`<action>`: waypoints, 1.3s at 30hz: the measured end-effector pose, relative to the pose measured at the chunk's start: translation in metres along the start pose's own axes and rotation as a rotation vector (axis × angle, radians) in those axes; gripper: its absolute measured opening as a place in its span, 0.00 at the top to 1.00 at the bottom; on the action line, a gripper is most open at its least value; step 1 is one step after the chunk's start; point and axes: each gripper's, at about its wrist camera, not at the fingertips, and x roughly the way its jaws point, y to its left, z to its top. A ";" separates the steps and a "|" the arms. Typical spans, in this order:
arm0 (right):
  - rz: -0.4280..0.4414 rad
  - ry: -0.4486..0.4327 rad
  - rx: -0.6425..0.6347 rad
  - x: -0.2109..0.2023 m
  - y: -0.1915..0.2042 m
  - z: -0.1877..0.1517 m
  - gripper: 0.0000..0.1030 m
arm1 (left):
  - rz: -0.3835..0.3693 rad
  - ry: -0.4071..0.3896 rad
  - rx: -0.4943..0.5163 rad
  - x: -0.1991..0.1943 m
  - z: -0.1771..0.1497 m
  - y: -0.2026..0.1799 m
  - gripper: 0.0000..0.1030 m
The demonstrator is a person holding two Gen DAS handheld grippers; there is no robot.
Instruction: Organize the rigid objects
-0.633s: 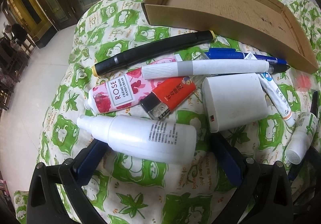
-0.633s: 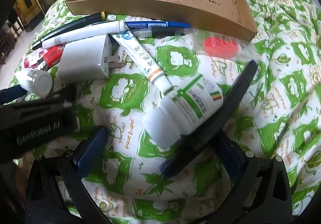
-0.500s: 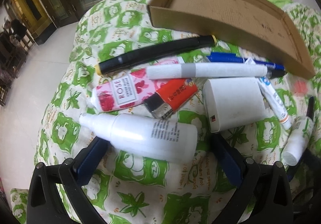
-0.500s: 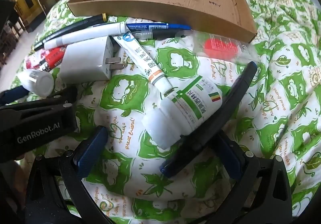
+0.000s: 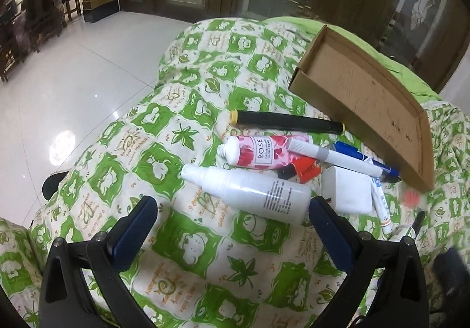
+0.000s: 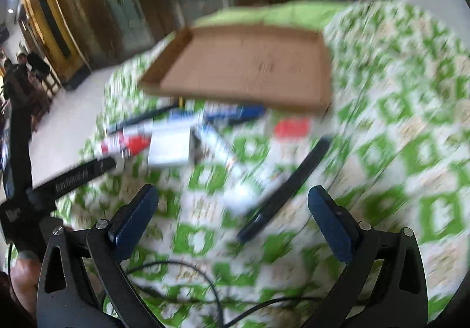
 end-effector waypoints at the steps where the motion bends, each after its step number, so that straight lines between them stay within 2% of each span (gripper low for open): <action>1: 0.008 -0.043 0.002 -0.006 -0.003 0.004 0.00 | -0.004 -0.005 0.007 -0.003 -0.001 0.000 0.00; 3: -0.001 -0.063 -0.012 -0.022 -0.018 0.007 0.00 | -0.011 -0.012 0.026 -0.005 -0.002 -0.006 0.00; 5: 0.010 -0.095 -0.020 -0.040 -0.029 -0.005 0.00 | -0.009 -0.021 0.059 -0.005 0.000 -0.017 0.00; 8: 0.037 0.006 0.002 -0.038 -0.034 -0.001 0.00 | -0.004 -0.037 0.116 -0.007 0.000 -0.027 0.00; 10: 0.023 0.080 -0.001 -0.002 -0.013 0.012 0.00 | 0.001 -0.048 0.150 -0.007 -0.001 -0.035 0.00; 16: 0.020 0.049 -0.002 -0.003 -0.013 0.010 0.00 | 0.005 -0.068 0.203 -0.010 -0.001 -0.044 0.00; 27: 0.036 0.020 -0.015 -0.009 -0.013 0.012 0.00 | -0.003 -0.074 0.220 -0.012 -0.004 -0.047 0.00; 33: 0.016 -0.022 -0.070 -0.018 -0.013 0.021 0.00 | -0.005 -0.082 0.245 -0.014 -0.006 -0.052 0.00; 39: 0.018 -0.021 -0.106 -0.013 -0.019 0.029 0.03 | -0.010 -0.088 0.282 -0.015 -0.009 -0.059 0.00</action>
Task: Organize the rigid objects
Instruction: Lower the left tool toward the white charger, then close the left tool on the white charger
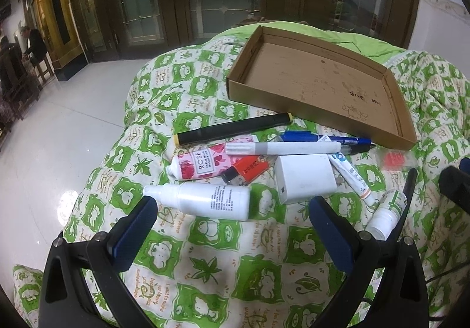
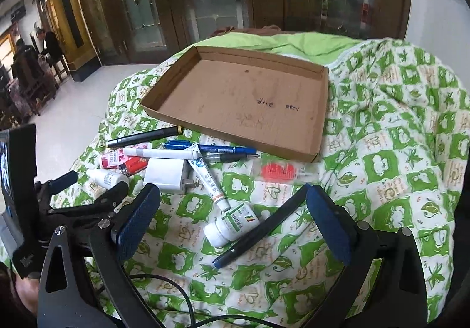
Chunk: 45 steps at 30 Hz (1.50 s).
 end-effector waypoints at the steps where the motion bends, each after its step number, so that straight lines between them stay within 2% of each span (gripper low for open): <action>1: -0.016 -0.011 -0.013 -0.001 0.003 0.000 0.03 | -0.001 0.001 0.007 0.000 0.000 -0.002 0.00; 11: -0.009 0.001 0.025 0.004 -0.012 0.005 0.04 | -0.030 0.010 0.049 0.002 -0.001 -0.011 0.00; 19: -0.016 0.007 0.039 0.007 -0.016 0.006 0.14 | -0.112 0.016 0.086 0.000 0.007 -0.028 0.00; 24: -0.020 0.004 0.063 0.007 -0.022 0.008 0.15 | -0.154 0.051 0.101 0.012 0.016 -0.046 0.01; 30: -0.016 0.015 0.099 0.011 -0.030 0.009 0.15 | -0.133 0.111 0.117 0.042 0.027 -0.061 0.02; 33: -0.014 0.013 0.106 0.010 -0.031 0.008 0.15 | -0.137 0.173 0.072 0.061 0.028 -0.057 0.15; 34: -0.014 0.014 0.105 0.010 -0.030 0.008 0.15 | -0.146 0.189 0.043 0.066 0.028 -0.054 0.23; 36: -0.009 0.017 0.103 0.011 -0.030 0.008 0.15 | -0.170 0.194 0.003 0.069 0.029 -0.049 0.29; 38: -0.004 0.018 0.103 0.012 -0.029 0.007 0.15 | -0.197 0.194 -0.019 0.069 0.030 -0.046 0.41; 45: -0.003 0.032 0.079 0.016 -0.022 0.004 0.15 | -0.190 0.202 -0.032 0.069 0.029 -0.047 0.42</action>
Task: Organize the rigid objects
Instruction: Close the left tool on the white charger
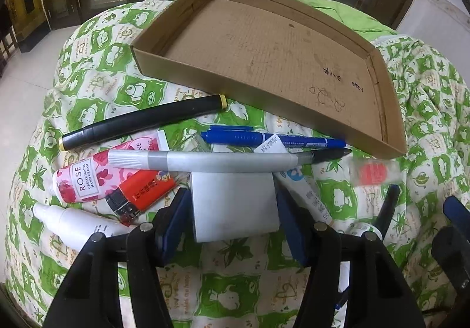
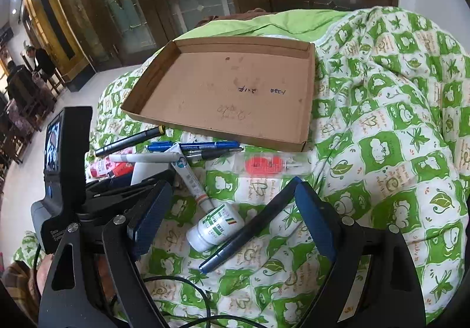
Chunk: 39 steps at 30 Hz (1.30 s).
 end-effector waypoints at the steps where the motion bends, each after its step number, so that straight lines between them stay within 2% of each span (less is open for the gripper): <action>1: -0.004 -0.004 -0.005 -0.001 0.001 -0.001 0.15 | -0.001 0.005 0.009 -0.002 -0.001 -0.001 0.42; 8: 0.008 -0.006 -0.003 -0.001 -0.001 -0.001 0.15 | -0.014 0.002 0.046 -0.031 -0.031 0.001 0.42; 17: 0.014 0.014 -0.040 0.002 0.008 -0.007 0.15 | -0.014 0.060 0.077 -0.042 -0.061 0.009 0.42; 29: 0.042 0.035 -0.039 0.006 0.009 -0.009 0.15 | -0.007 0.076 0.087 -0.043 -0.065 0.013 0.42; 34: 0.049 0.029 -0.041 0.003 0.011 -0.008 0.15 | -0.036 0.065 0.065 -0.043 -0.065 0.017 0.42; 39: 0.074 0.005 -0.033 -0.003 0.008 -0.005 0.15 | -0.102 0.062 -0.005 -0.045 -0.066 0.036 0.42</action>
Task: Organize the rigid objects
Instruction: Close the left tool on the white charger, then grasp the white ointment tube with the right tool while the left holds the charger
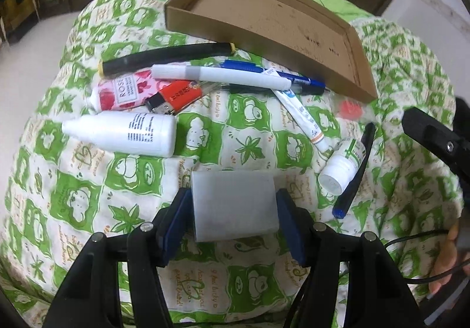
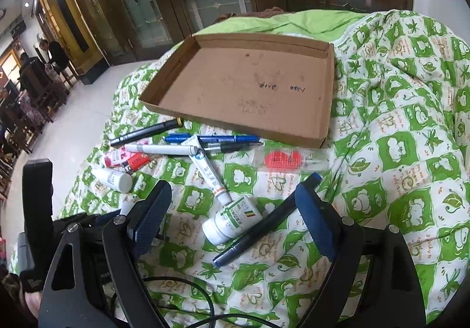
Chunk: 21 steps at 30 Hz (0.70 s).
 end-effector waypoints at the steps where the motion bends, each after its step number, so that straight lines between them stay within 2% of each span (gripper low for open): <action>1: 0.006 -0.004 0.001 -0.001 -0.001 0.001 0.15 | -0.008 0.004 -0.009 0.001 0.001 0.003 0.42; 4: 0.055 0.020 0.026 0.004 -0.005 0.005 0.15 | -0.003 0.007 -0.003 0.002 0.002 0.003 0.42; 7: 0.138 0.084 0.054 0.017 -0.009 0.012 0.15 | 0.002 0.008 0.002 0.004 0.003 -0.001 0.42; 9: 0.158 0.116 0.041 0.028 -0.008 0.021 0.16 | 0.003 0.007 0.000 0.005 0.004 -0.003 0.42; 12: 0.162 0.161 0.006 0.049 -0.002 0.033 0.26 | 0.014 0.007 0.010 0.007 0.006 -0.007 0.42; 14: 0.188 0.212 -0.004 0.068 0.005 0.036 0.27 | 0.023 0.005 0.019 0.007 0.005 -0.009 0.42; 16: 0.186 0.242 -0.040 0.084 0.017 0.034 0.30 | 0.026 0.004 0.022 0.007 0.006 -0.010 0.42; 21: 0.091 0.295 -0.156 0.118 0.041 0.025 0.41 | 0.034 0.003 0.029 0.009 0.007 -0.013 0.42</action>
